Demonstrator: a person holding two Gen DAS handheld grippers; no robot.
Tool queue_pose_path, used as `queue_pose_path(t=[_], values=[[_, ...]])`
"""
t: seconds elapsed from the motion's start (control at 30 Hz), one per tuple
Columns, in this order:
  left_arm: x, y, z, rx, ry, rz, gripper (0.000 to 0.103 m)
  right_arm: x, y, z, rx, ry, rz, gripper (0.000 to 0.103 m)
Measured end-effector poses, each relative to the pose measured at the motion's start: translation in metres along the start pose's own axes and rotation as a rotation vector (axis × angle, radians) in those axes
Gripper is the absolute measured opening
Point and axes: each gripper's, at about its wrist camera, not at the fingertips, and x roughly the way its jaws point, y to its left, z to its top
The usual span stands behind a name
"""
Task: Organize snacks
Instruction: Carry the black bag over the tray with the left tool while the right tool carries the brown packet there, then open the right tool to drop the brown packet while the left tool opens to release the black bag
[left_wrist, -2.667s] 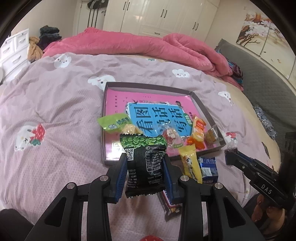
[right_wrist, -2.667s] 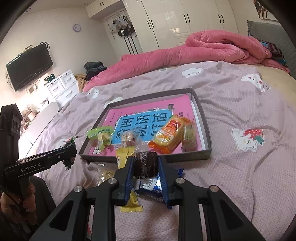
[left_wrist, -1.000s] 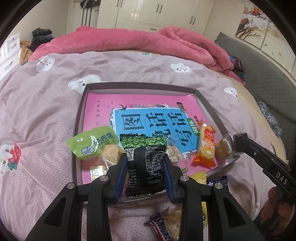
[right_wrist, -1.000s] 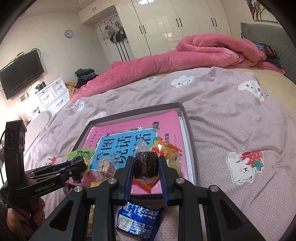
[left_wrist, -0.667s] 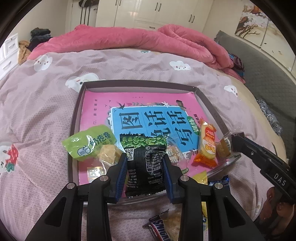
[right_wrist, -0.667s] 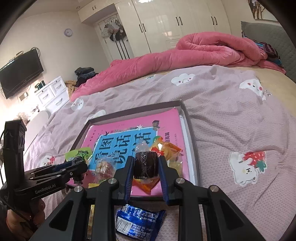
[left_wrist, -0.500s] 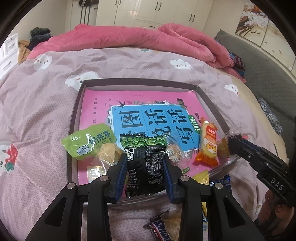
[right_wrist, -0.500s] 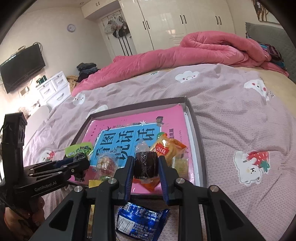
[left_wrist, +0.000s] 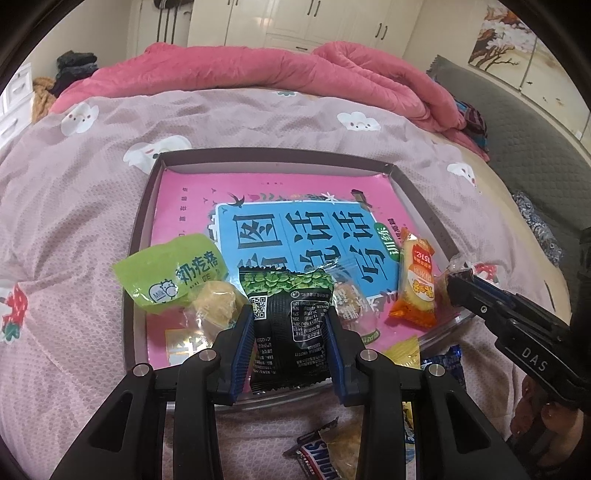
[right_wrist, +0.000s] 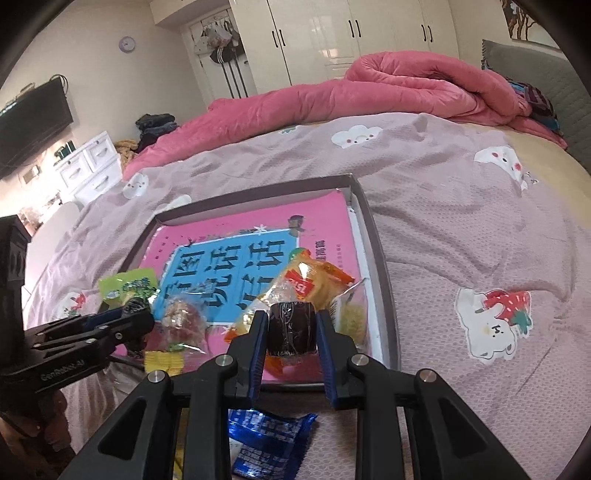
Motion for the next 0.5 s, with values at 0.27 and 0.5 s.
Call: queue_pose_path(t=[0.27,0.5], values=[[0.0037,-0.0004,0.0001,0.002,0.006,-0.002,0.037,0.0041,-0.0059,-0.0003,0.020,0.008,-0.012,0.027],[0.0067,-0.0005,0.0006,0.003,0.010,-0.006,0.037,0.0052,-0.0068,-0.0005,0.029,0.010,-0.006,0.027]])
